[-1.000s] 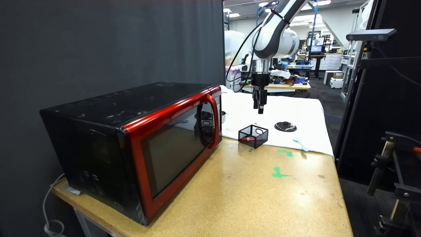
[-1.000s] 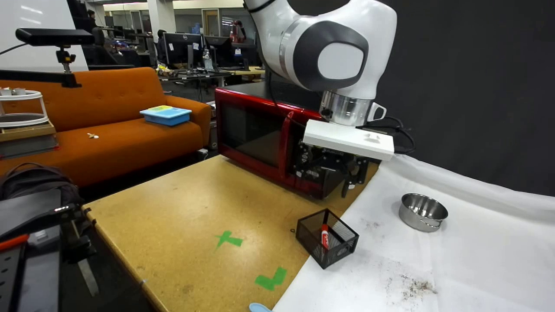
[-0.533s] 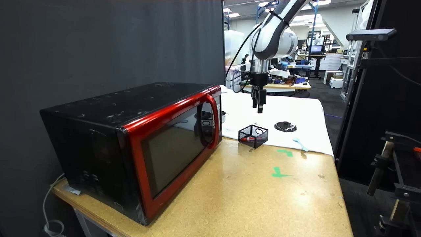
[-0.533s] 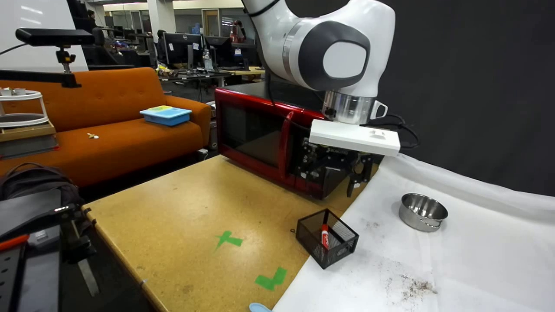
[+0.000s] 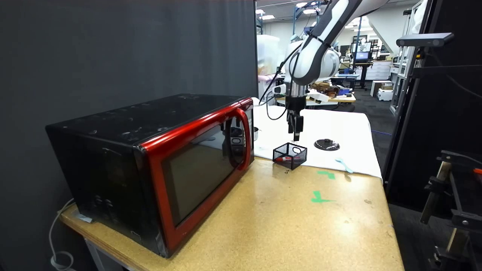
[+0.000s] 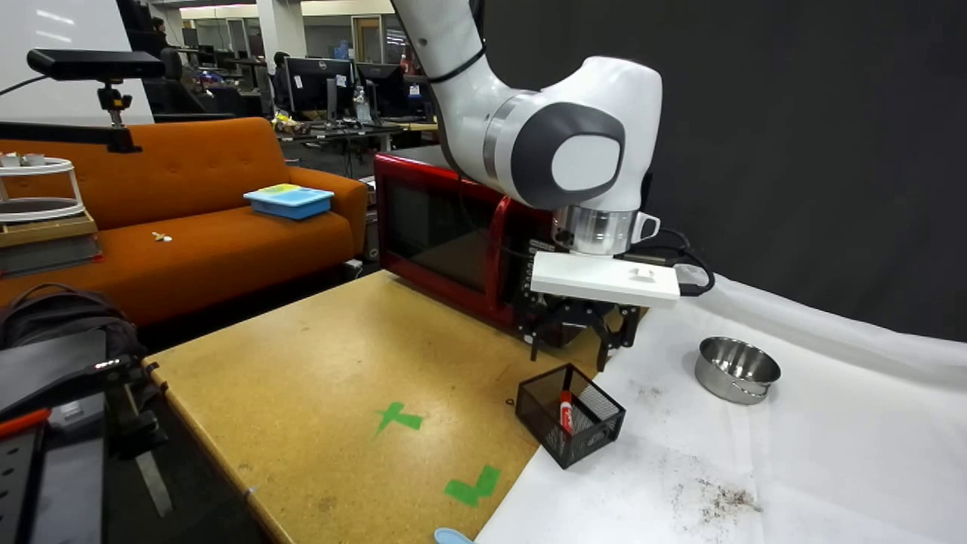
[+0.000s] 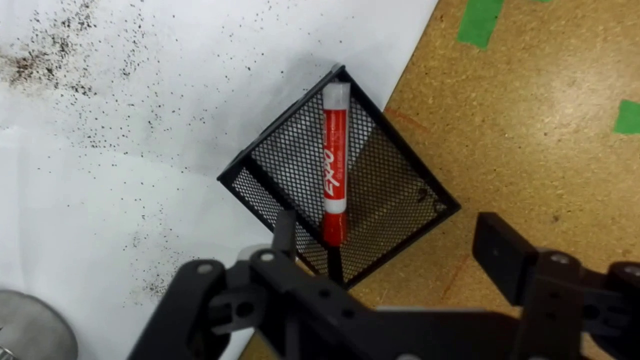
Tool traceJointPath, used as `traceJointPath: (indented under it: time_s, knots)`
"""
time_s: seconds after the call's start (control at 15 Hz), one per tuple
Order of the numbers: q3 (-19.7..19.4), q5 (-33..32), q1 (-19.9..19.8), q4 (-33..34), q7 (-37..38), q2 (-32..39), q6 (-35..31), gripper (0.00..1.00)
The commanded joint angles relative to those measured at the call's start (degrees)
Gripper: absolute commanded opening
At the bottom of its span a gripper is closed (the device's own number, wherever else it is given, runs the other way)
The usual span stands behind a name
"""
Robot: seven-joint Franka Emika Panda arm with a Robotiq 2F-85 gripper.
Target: Remove the marker from the box and put it on the table
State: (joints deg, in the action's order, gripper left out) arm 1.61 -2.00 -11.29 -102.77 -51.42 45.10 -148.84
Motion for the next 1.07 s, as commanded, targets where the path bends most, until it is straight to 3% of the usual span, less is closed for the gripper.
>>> traceJointPath:
  time_s: [0.0, 0.33, 0.47, 0.67, 0.87, 1.0]
  knots:
    - [0.0, -1.9, -0.4, 3.1, 2.0, 3.2, -2.0, 0.60]
    - [0.1, -2.5, -0.8, 7.4, 2.8, 7.1, -1.2, 0.23]
    - [0.2, -2.5, -0.9, 9.4, 2.9, 8.8, -0.3, 0.12]
    - [0.3, -2.5, -1.0, 11.8, 2.7, 11.4, 0.4, 0.09]
    - [0.4, -2.4, -1.2, 13.9, 2.6, 13.9, 1.4, 0.17]
    - [0.6, -2.3, -1.5, 14.9, 2.4, 15.3, 1.9, 0.34]
